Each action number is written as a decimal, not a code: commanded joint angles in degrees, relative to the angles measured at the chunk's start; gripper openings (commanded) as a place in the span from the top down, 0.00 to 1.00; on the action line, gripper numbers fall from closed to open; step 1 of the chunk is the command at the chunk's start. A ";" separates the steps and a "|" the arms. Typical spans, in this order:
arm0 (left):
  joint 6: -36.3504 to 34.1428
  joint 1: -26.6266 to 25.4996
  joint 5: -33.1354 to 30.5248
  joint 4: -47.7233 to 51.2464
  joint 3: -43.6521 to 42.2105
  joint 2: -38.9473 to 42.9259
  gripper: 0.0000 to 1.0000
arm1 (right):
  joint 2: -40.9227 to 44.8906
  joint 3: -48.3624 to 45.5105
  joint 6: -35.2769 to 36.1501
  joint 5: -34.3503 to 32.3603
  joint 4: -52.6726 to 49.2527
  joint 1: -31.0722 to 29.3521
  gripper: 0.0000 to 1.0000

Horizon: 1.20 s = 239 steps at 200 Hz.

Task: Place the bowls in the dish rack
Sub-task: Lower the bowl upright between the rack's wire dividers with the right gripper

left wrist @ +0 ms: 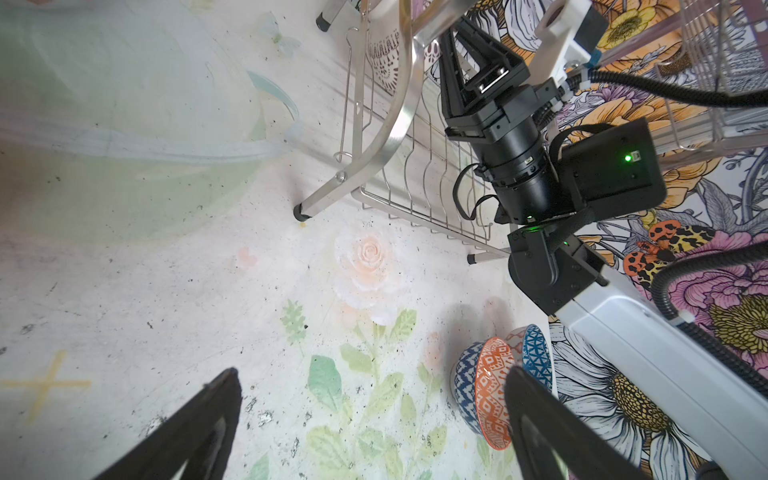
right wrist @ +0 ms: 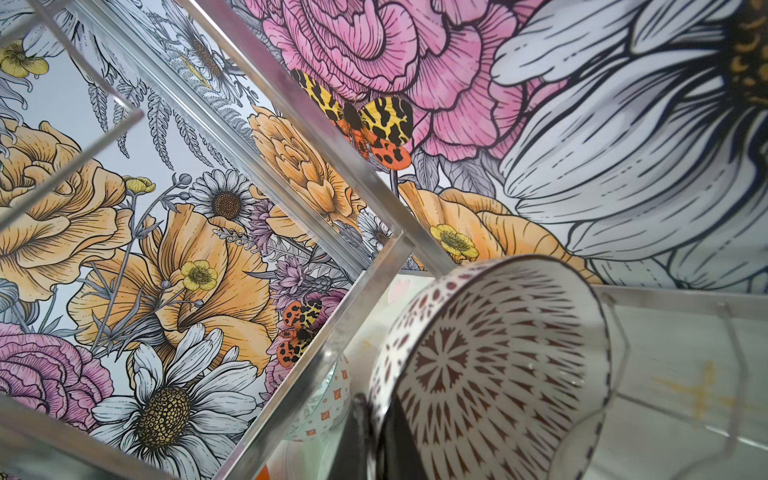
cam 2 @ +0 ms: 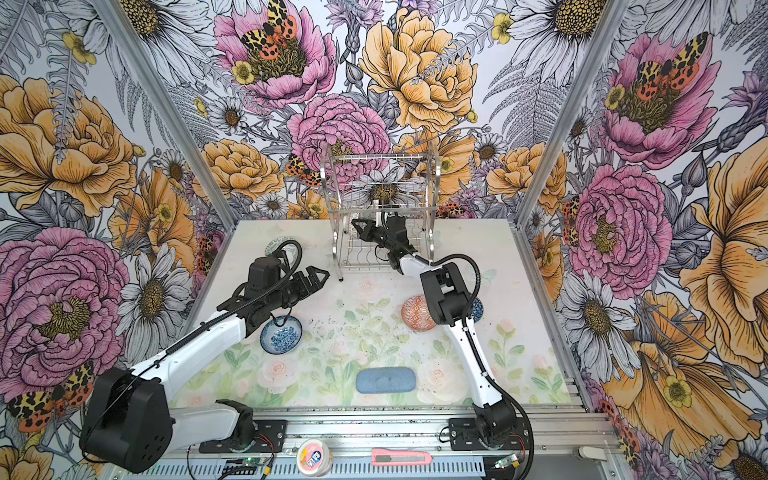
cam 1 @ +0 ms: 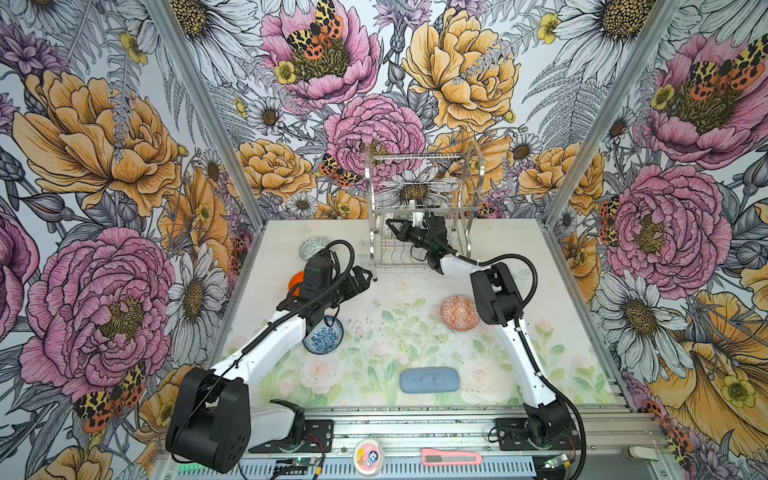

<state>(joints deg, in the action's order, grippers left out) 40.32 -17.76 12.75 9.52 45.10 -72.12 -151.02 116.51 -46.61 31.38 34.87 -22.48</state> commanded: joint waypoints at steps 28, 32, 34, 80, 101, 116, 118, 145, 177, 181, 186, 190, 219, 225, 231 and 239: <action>-0.57 0.01 1.15 -2.00 1.21 0.13 0.01 | 2.79 0.55 1.67 -0.62 -3.85 0.68 0.94; -0.51 0.01 1.18 -2.02 1.19 0.13 0.01 | 2.74 0.56 1.60 -0.53 -3.85 0.64 0.94; -0.50 0.05 1.14 -2.02 1.14 0.13 0.01 | 2.75 0.58 1.50 -0.57 -3.80 0.63 0.94; -0.55 -0.12 1.09 -2.04 0.88 0.31 0.01 | 3.19 1.22 1.57 -0.15 -4.17 0.57 0.91; -0.63 -0.17 0.98 -2.03 0.80 0.56 0.01 | 3.28 1.53 1.70 -0.02 -4.61 0.59 0.89; -0.61 -0.17 0.96 -1.96 0.81 0.74 0.01 | 3.28 1.84 1.70 0.22 -4.80 0.48 0.85; -0.59 -0.17 0.96 -1.98 0.81 0.70 0.01 | 3.28 1.94 1.76 0.25 -4.75 0.46 0.85; -0.67 -0.25 0.96 -2.01 0.74 0.87 0.01 | 3.29 2.42 1.74 0.48 -5.23 0.37 0.80; -0.68 -0.25 0.98 -1.96 0.54 1.23 0.01 | 3.45 2.80 1.84 0.53 -5.38 0.23 0.78; -0.80 -0.25 0.96 -1.82 0.56 1.32 0.01 | 3.47 2.82 1.72 0.53 -5.43 0.24 0.77; -0.77 -0.26 0.90 -1.76 0.54 1.43 0.01 | 3.58 2.84 1.75 0.48 -5.43 0.19 0.77; -0.76 -0.26 0.79 -1.74 0.52 1.49 0.01 | 3.63 2.76 1.77 0.48 -5.43 0.24 0.77; -1.03 -0.43 0.50 -1.39 0.45 2.05 0.01 | 4.22 2.23 0.98 0.38 -4.89 0.03 0.76; -1.03 -0.51 0.46 -1.36 0.51 2.14 0.01 | 4.48 1.81 0.52 0.23 -4.40 0.04 0.76; -1.09 -0.59 0.54 -1.43 0.47 2.24 0.01 | 4.80 1.09 -0.17 0.04 -3.49 0.05 0.76; -1.16 -0.82 0.58 -1.39 0.43 2.41 0.01 | 5.31 -0.14 -1.00 -0.26 -1.88 0.07 0.75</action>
<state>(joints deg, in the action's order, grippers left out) 40.29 -17.89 12.75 9.52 45.10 -71.26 -150.32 117.21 -45.89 31.75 30.02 -22.46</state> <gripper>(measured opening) 0.986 0.239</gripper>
